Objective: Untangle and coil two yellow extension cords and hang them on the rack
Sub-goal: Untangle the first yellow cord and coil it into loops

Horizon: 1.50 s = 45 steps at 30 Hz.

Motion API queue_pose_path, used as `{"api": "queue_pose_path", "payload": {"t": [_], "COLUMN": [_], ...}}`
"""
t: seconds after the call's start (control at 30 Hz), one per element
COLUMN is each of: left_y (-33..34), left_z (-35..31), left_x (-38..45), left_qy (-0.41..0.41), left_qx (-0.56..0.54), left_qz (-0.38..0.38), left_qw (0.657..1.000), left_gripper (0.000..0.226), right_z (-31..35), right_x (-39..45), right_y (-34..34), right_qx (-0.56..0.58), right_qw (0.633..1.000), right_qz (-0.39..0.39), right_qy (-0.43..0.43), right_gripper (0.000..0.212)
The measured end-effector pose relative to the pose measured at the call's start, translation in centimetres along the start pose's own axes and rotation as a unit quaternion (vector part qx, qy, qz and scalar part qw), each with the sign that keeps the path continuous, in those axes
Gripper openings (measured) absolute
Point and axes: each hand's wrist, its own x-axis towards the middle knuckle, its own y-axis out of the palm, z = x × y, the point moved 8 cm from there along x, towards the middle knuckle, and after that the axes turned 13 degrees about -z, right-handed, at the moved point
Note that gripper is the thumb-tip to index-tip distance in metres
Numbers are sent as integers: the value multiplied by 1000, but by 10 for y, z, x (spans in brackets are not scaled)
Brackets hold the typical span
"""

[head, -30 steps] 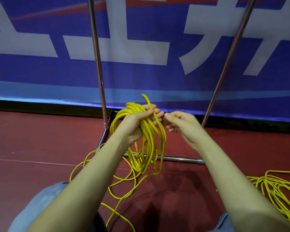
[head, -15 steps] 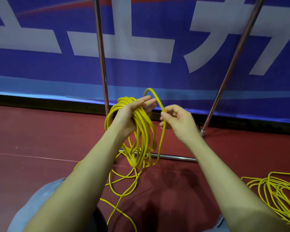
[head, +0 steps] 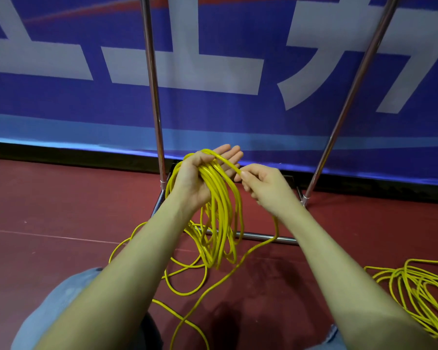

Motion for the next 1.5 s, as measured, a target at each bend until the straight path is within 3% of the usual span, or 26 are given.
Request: {"api": "queue_pose_path", "payload": {"t": [0.1,0.27,0.43,0.67,0.8,0.9,1.1,1.27,1.4,1.5], "left_y": [3,5,8,17,21,21,25,32,31,31], "left_z": [-3,-8,-19,-25,-25,-24,-31,-25,-22,-20], "left_x": [-2,-1,-1,-7,-10,-12,-15,-21,-22,-22], "left_qy": [27,57,124,153,149,150,198,150,110,86], "left_qx": [-2,22,58,7,-31,-38,51,26,12,20], "left_qz": [-3,2,30,94,110,100,95,157,119,104], "left_qw": [1000,998,990,984,982,983,974,976,987,991], "left_gripper": [20,18,18,40,43,39,48,59,40,27], "right_z": [-7,1,5,4,12,1,4,2,0,-1], "right_x": [-1,-12,-5,-5,-11,-10,-16,-19,-22,-23], "right_y": [0,16,7,11,14,16,29,35,36,31], "right_qx": [-18,-30,-40,51,13,9,72,128,134,145], "right_qw": [1000,994,995,995,996,995,984,972,968,969], "right_qz": [-6,104,87,79,90,90,150,168,177,161], "right_qy": [22,13,-1,38,5,35,70,107,115,123], "right_gripper": [20,19,20,6,22,27,26,31,39,31]}}
